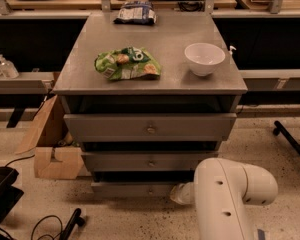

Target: Close bottom drawer

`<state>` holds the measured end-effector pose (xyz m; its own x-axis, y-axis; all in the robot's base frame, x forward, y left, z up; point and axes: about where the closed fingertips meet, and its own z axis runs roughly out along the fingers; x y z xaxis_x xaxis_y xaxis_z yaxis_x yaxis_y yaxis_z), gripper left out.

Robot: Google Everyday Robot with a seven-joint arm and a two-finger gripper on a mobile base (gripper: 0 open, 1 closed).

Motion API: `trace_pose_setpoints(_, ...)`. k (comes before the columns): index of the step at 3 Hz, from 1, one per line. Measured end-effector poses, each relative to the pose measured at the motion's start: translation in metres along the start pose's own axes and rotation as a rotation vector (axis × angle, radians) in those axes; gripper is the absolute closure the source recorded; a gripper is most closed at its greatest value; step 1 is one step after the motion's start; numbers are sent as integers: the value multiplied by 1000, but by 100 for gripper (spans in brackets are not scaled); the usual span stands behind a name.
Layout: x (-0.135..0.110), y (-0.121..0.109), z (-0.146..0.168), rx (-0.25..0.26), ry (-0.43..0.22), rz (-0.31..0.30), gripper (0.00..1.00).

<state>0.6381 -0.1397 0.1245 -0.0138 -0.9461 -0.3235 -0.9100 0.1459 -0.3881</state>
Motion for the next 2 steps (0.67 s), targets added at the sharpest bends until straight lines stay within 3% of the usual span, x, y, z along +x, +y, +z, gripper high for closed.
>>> trace_pose_setpoints(2,-1,2,1,-2,-1,-1,50)
